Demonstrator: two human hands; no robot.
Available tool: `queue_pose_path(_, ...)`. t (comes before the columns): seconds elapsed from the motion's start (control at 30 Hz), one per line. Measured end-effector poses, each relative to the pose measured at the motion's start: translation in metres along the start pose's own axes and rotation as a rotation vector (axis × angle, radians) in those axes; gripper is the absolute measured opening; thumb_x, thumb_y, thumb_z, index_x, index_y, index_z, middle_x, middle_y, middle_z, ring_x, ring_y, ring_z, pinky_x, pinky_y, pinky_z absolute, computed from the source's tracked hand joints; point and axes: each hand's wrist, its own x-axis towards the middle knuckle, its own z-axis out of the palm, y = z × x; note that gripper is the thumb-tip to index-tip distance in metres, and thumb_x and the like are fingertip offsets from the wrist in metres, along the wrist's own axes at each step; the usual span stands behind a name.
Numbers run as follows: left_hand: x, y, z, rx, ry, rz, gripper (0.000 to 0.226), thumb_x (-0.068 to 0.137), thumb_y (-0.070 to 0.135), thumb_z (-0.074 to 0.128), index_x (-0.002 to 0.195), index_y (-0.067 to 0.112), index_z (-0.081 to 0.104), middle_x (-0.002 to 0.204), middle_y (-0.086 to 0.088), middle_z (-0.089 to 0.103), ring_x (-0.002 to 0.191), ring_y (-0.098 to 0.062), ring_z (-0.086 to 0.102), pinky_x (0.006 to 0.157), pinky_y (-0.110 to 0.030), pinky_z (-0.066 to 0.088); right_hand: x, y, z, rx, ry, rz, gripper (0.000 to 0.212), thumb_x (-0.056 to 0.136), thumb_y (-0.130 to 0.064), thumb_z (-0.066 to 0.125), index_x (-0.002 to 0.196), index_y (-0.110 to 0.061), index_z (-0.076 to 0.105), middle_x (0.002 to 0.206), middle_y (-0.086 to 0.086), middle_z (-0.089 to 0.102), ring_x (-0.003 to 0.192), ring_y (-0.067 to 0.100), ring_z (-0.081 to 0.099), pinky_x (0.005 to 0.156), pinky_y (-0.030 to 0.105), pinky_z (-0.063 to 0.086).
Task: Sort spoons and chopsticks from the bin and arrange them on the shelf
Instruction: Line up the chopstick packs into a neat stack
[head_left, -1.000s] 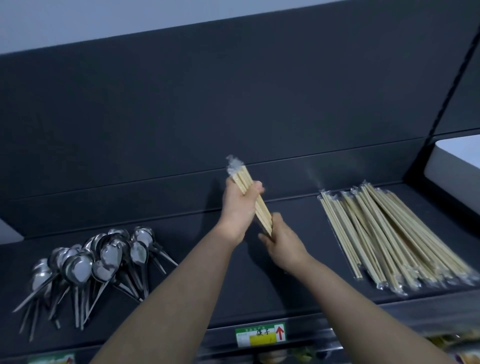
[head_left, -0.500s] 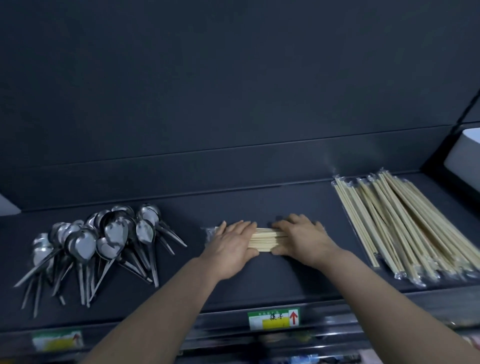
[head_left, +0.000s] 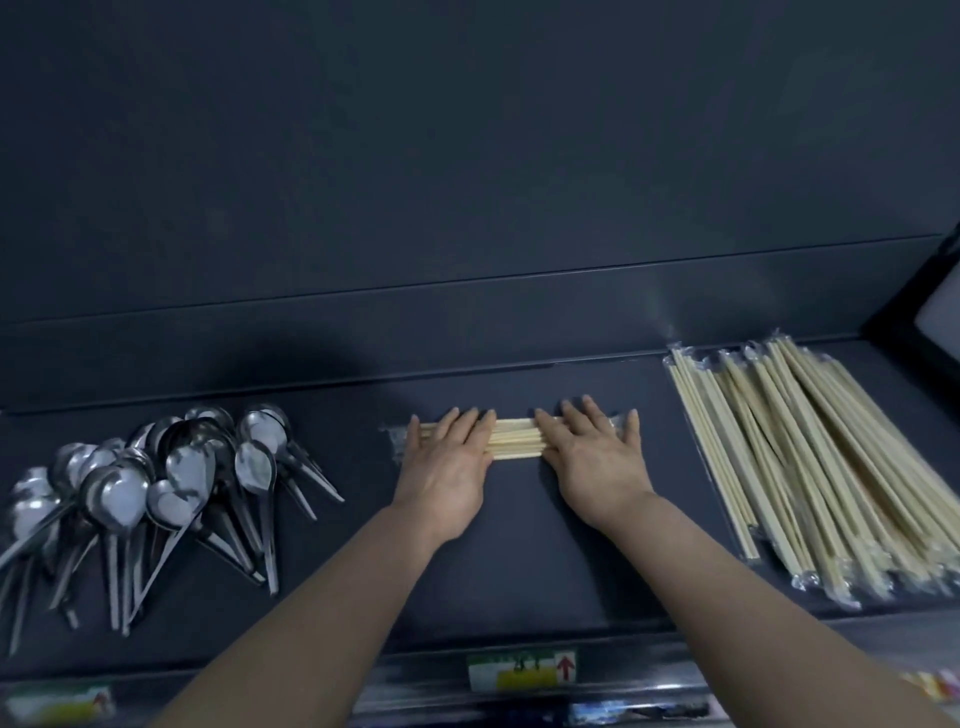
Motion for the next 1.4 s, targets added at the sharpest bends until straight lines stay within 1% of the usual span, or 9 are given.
queue_pose_path(0.37, 0.044, -0.01, -0.002, 0.007, 0.034, -0.112, 0.055, 0.104, 0.035, 0.025, 0.154, 0.028, 0.004, 0.163, 0.0, 0.009, 0.15, -0.017, 0.001, 0.118, -0.055, -0.005, 0.049, 0.01, -0.004, 0.001, 0.038, -0.05, 0.056, 0.104, -0.038, 0.021, 0.154, -0.028, -0.001, 0.162, 0.0, 0.001, 0.148, 0.021, -0.013, 0.113, 0.061, -0.008)
queue_pose_path(0.5, 0.031, -0.008, 0.0, 0.021, 0.017, -0.092, 0.062, 0.102, 0.049, 0.024, 0.154, 0.028, 0.0, 0.163, 0.001, 0.003, 0.15, -0.018, -0.004, 0.118, -0.054, -0.005, 0.033, 0.014, 0.004, 0.054, 0.087, -0.077, 0.06, 0.103, -0.042, 0.024, 0.154, -0.024, -0.001, 0.162, 0.003, 0.0, 0.148, 0.021, -0.014, 0.114, 0.054, -0.01)
queue_pose_path(0.73, 0.024, -0.005, 0.003, 0.052, 0.05, -0.148, 0.061, 0.102, 0.05, 0.021, 0.154, 0.025, 0.003, 0.163, 0.0, 0.006, 0.15, -0.019, 0.0, 0.118, -0.054, -0.003, 0.028, 0.015, 0.012, 0.211, 0.185, -0.168, 0.058, 0.102, -0.028, 0.038, 0.153, -0.009, 0.016, 0.16, 0.016, 0.009, 0.148, 0.029, -0.008, 0.115, 0.034, -0.011)
queue_pose_path(0.8, 0.025, -0.007, 0.003, 0.063, 0.031, -0.181, 0.064, 0.1, 0.054, 0.019, 0.154, 0.026, 0.0, 0.163, 0.001, 0.003, 0.15, -0.02, -0.003, 0.116, -0.056, -0.005, 0.028, 0.014, 0.011, 0.16, 0.158, -0.159, 0.057, 0.103, -0.029, 0.032, 0.154, -0.015, 0.011, 0.161, 0.012, 0.005, 0.147, 0.029, -0.012, 0.114, 0.036, -0.014)
queue_pose_path(0.93, 0.015, -0.008, 0.001, 0.06, 0.09, -0.116, 0.06, 0.102, 0.049, 0.023, 0.154, 0.028, 0.004, 0.163, 0.001, 0.004, 0.15, -0.017, -0.004, 0.117, -0.054, -0.008, 0.02, 0.008, 0.007, 0.032, 0.137, -0.048, 0.055, 0.103, -0.029, 0.023, 0.155, -0.024, 0.004, 0.162, 0.004, -0.001, 0.147, 0.029, -0.015, 0.114, 0.054, -0.011)
queue_pose_path(1.13, 0.001, -0.012, 0.004, -0.011, 0.069, -0.037, 0.06, 0.102, 0.046, 0.026, 0.155, 0.028, 0.003, 0.163, 0.004, -0.001, 0.149, -0.014, -0.009, 0.119, -0.047, -0.009, 0.007, 0.002, 0.006, 0.047, 0.139, -0.033, 0.062, 0.097, -0.012, 0.028, 0.155, -0.021, 0.007, 0.162, 0.003, 0.003, 0.148, 0.026, -0.009, 0.118, 0.05, -0.005)
queue_pose_path(1.23, 0.009, -0.018, 0.001, -0.095, 0.161, -0.235, 0.075, 0.097, 0.059, 0.029, 0.155, 0.022, -0.001, 0.163, -0.002, -0.006, 0.149, -0.021, -0.012, 0.118, -0.047, -0.007, 0.01, -0.002, 0.003, 0.211, 0.102, 0.057, 0.066, 0.097, -0.013, 0.031, 0.155, -0.021, 0.0, 0.161, 0.009, -0.009, 0.146, 0.034, -0.016, 0.118, 0.045, -0.005)
queue_pose_path(1.3, 0.017, -0.025, 0.0, -0.218, 0.102, -0.388, 0.087, 0.092, 0.067, 0.028, 0.155, 0.014, -0.003, 0.163, -0.007, -0.007, 0.149, -0.024, -0.011, 0.12, -0.047, -0.004, 0.016, -0.002, 0.002, 0.259, 0.052, 0.073, 0.068, 0.097, -0.016, 0.033, 0.154, -0.018, -0.003, 0.16, 0.012, -0.012, 0.145, 0.036, -0.016, 0.12, 0.042, -0.004)
queue_pose_path(1.4, 0.024, -0.028, 0.002, -0.179, 0.037, -0.371, 0.089, 0.092, 0.069, 0.027, 0.154, 0.01, 0.003, 0.163, -0.008, 0.001, 0.15, -0.022, -0.003, 0.121, -0.048, 0.0, 0.029, -0.001, 0.0, 0.258, 0.003, 0.065, 0.066, 0.098, -0.022, 0.034, 0.154, -0.014, 0.001, 0.16, 0.012, -0.009, 0.146, 0.035, -0.015, 0.12, 0.04, -0.003)
